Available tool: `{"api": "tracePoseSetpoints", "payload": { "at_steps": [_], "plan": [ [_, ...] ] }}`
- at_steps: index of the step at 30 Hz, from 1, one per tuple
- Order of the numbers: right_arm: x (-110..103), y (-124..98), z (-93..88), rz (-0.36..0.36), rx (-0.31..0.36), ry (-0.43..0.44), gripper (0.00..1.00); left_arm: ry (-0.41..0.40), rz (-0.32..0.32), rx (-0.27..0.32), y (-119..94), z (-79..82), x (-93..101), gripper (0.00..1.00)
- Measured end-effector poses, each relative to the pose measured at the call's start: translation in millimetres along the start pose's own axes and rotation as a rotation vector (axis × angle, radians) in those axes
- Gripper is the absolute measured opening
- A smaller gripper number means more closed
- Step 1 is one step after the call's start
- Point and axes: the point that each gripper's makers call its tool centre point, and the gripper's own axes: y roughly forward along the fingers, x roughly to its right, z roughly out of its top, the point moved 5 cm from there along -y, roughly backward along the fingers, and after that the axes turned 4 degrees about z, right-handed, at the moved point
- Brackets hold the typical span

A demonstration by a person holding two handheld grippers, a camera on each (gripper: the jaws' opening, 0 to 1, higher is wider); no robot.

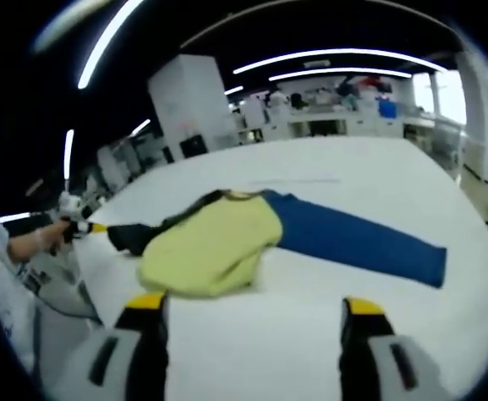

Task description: Fold the garment on the visible template until the final outline fits inside the template.

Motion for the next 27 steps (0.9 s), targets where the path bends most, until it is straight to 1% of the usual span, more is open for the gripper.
{"api": "tracePoseSetpoints", "payload": {
  "at_steps": [2, 4, 6, 8, 10, 11, 13, 16, 18, 20, 22, 24, 26, 27],
  "plan": [
    [-1, 1, -1.0, 0.001, -0.005, 0.003, 0.84, -0.020, 0.027, 0.000, 0, 0.7, -11.5, 0.00],
    [-1, 2, -2.0, 0.000, -0.008, 0.007, 0.85, -0.033, 0.042, -0.004, 2, 1.7, -24.5, 0.00],
    [-1, 2, -3.5, -0.001, -0.015, 0.010, 0.84, -0.047, 0.067, -0.014, 3, 1.6, -31.2, 0.00],
    [0, 2, -4.6, -0.004, -0.021, 0.011, 0.84, -0.060, 0.072, -0.011, 6, 3.3, -41.4, 0.00],
    [2, 2, -5.7, -0.008, -0.024, 0.017, 0.84, -0.082, 0.092, -0.005, 8, 5.9, -51.3, 0.00],
    [3, 3, -6.3, -0.010, -0.026, 0.020, 0.84, -0.101, 0.117, 0.006, 10, 7.6, -59.1, 0.00],
    [6, 3, -7.9, -0.013, -0.030, 0.025, 0.84, -0.105, 0.142, 0.012, 14, 11.3, -68.3, 0.00],
    [6, 4, -10.6, -0.016, -0.042, 0.028, 0.84, -0.125, 0.165, 0.019, 19, 15.5, -77.3, 0.00],
    [6, 5, -11.8, -0.016, -0.050, 0.030, 0.84, -0.116, 0.187, 0.017, 25, 20.1, -83.4, 0.00],
    [6, 6, -12.5, -0.015, -0.058, 0.033, 0.84, -0.116, 0.208, 0.019, 27, 24.9, -85.3, 0.00],
    [6, 6, -12.9, -0.018, -0.065, 0.032, 0.84, -0.120, 0.232, 0.025, 36, 34.3, -94.3, 0.00],
    [7, 7, -13.5, -0.019, -0.071, 0.035, 0.84, -0.120, 0.243, 0.030, 44, 40.3, -100.8, 0.00],
    [11, 8, -14.3, -0.023, -0.078, 0.037, 0.84, -0.120, 0.264, 0.022, 53, 43.8, -109.3, 0.00],
    [12, 8, -14.3, -0.024, -0.080, 0.037, 0.84, -0.120, 0.273, 0.023, 52, 44.2, -109.1, 0.00]
  ]
}}
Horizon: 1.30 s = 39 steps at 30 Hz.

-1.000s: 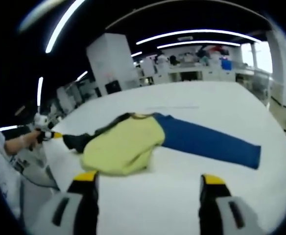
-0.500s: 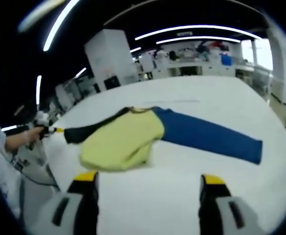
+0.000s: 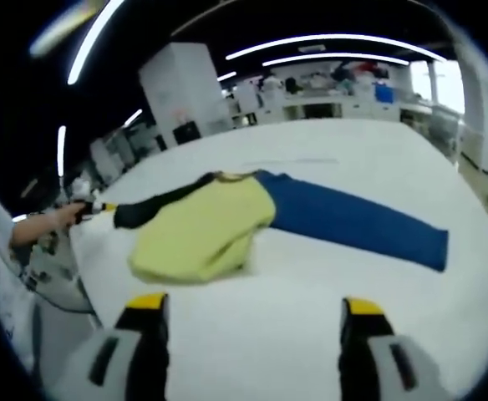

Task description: Fold the garment on the visible template until the final outline fits inside the template.

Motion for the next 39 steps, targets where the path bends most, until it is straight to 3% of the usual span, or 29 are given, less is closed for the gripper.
{"api": "tracePoseSetpoints", "payload": {
  "at_steps": [7, 23, 25, 31, 36, 39],
  "plan": [
    [1, 1, -0.1, -0.006, -0.014, 0.006, 0.84, -0.006, 0.071, -0.016, 25, 6.7, -19.6, 0.00],
    [2, 10, -0.4, -0.005, -0.039, 0.009, 0.84, 0.012, 0.181, -0.013, 41, 21.9, -54.3, 0.00],
    [1, 11, -0.7, -0.005, -0.040, 0.011, 0.84, 0.019, 0.193, -0.017, 40, 18.5, -55.0, 0.00],
    [4, 13, -3.6, -0.010, -0.050, 0.019, 0.84, 0.043, 0.215, -0.041, 57, 29.8, -59.6, 0.00],
    [3, 13, -5.6, -0.013, -0.054, 0.021, 0.84, 0.084, 0.241, -0.090, 67, 30.9, -62.1, 0.00],
    [1, 13, -7.2, -0.013, -0.054, 0.028, 0.84, 0.075, 0.243, -0.108, 64, 28.1, -61.5, 0.00]
  ]
}}
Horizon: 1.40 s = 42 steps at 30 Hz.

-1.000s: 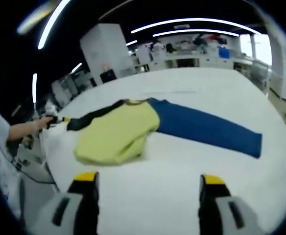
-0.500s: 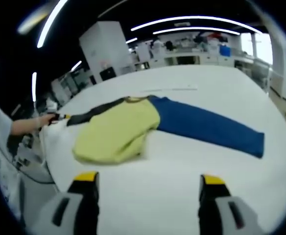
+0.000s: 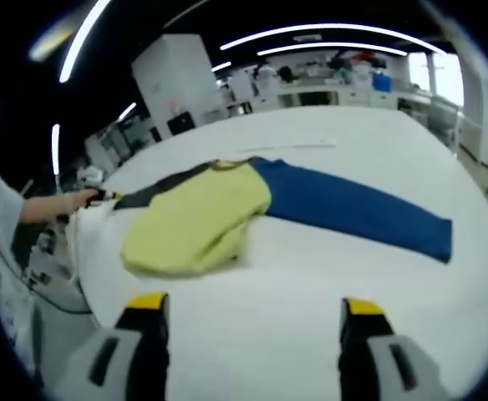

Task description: Fold the garment on the visible template until the final outline fits inside the template.

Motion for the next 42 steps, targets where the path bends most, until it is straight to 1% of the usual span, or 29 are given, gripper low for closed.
{"api": "tracePoseSetpoints", "payload": {
  "at_steps": [3, 6, 9, 16, 20, 23, 26, 27, 28, 29, 30, 31, 32, 33, 34, 35, 37, 40, 42],
  "plan": [
    [-1, 1, -0.8, 0.003, 0.000, 0.000, 0.84, 0.011, 0.003, -0.023, -7, -4.9, 0.9, 0.00],
    [-3, 0, -1.1, 0.007, 0.004, 0.001, 0.84, 0.024, 0.001, -0.041, -16, -14.6, 1.3, 0.00],
    [-4, 0, -2.0, 0.011, 0.006, 0.001, 0.83, 0.018, -0.008, -0.059, -16, -15.9, -2.5, 0.00],
    [-9, -1, -4.5, 0.016, 0.015, 0.006, 0.83, 0.048, -0.002, -0.108, -27, -29.3, -4.1, 0.00],
    [-10, -2, -5.6, 0.018, 0.020, 0.006, 0.83, 0.034, -0.006, -0.104, -28, -30.6, -6.0, 0.00],
    [-11, -6, -6.0, 0.015, 0.027, 0.009, 0.83, 0.037, -0.003, -0.092, -28, -31.4, -3.8, 0.00],
    [-9, -9, -6.7, 0.009, 0.033, 0.010, 0.83, 0.076, -0.001, -0.069, -31, -31.7, -0.6, 0.00],
    [-8, -10, -7.6, 0.005, 0.036, 0.013, 0.83, 0.097, 0.001, -0.053, -32, -30.3, -1.0, 0.04],
    [-9, -10, -8.1, 0.004, 0.038, 0.015, 0.83, 0.106, 0.001, -0.044, -33, -29.6, -0.8, 0.10],
    [-10, -11, -9.0, 0.001, 0.042, 0.019, 0.83, 0.121, -0.006, -0.039, -32, -28.7, -1.4, 0.20],
    [-9, -11, -9.0, 0.001, 0.044, 0.022, 0.83, 0.132, -0.010, -0.041, -32, -29.0, -1.0, 0.27],
    [-9, -11, -9.5, 0.001, 0.047, 0.025, 0.83, 0.153, -0.020, -0.038, -31, -28.1, -1.6, 0.31],
    [-9, -11, -9.9, 0.001, 0.048, 0.026, 0.83, 0.196, -0.042, -0.015, -33, -26.3, 0.0, 0.34],
    [-9, -11, -10.7, 0.001, 0.049, 0.027, 0.83, 0.208, -0.046, -0.008, -34, -26.1, -0.2, 0.37],
    [-9, -11, -10.7, 0.002, 0.049, 0.028, 0.83, 0.210, -0.058, -0.002, -37, -26.8, 1.2, 0.41],
    [-10, -11, -11.2, 0.004, 0.049, 0.027, 0.83, 0.203, -0.062, 0.004, -42, -29.8, 3.0, 0.47],
    [-10, -10, -11.4, 0.008, 0.049, 0.024, 0.83, 0.188, -0.085, 0.017, -45, -30.4, 6.6, 0.55],
    [-12, -10, -10.5, 0.015, 0.052, 0.021, 0.83, 0.193, -0.116, 0.050, -46, -26.6, 11.2, 0.63],
    [-12, -10, -9.8, 0.019, 0.054, 0.017, 0.83, 0.185, -0.133, 0.066, -57, -28.5, 16.3, 0.68]
  ]
}}
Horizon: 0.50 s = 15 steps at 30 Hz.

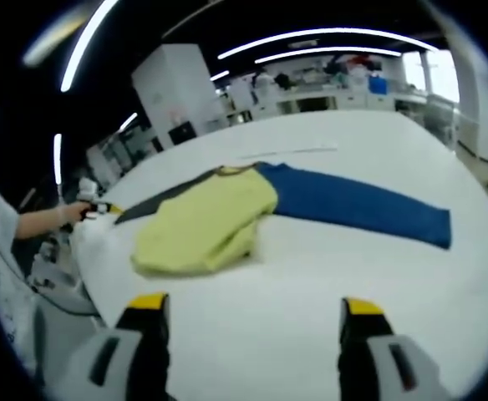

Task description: Fold the garment on the visible template until the final outline fits inside the template.

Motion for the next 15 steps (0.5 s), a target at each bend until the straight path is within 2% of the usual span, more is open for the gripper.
{"api": "tracePoseSetpoints", "payload": {
  "at_steps": [2, 4, 5, 8, 10, 15],
  "plan": [
    [0, 0, 0.9, 0.002, 0.003, -0.004, 0.83, 0.000, -0.023, 0.014, 2, 3.1, 4.3, 0.73],
    [0, 0, 1.8, 0.004, 0.009, -0.002, 0.83, 0.008, -0.049, 0.004, 0, 3.4, 10.4, 0.77],
    [0, 0, 1.9, 0.006, 0.012, 0.000, 0.83, 0.020, -0.070, 0.030, -3, 6.0, 17.5, 0.80],
    [-3, 0, 1.3, 0.009, 0.014, -0.005, 0.83, 0.014, -0.110, 0.043, -11, 8.2, 31.1, 0.87],
    [-4, -1, 0.8, 0.015, 0.021, -0.002, 0.83, 0.031, -0.137, 0.048, -21, 8.9, 45.0, 0.88],
    [-10, -2, -1.9, 0.030, 0.039, 0.004, 0.83, 0.047, -0.221, 0.059, -26, 10.0, 64.4, 0.89]
  ]
}}
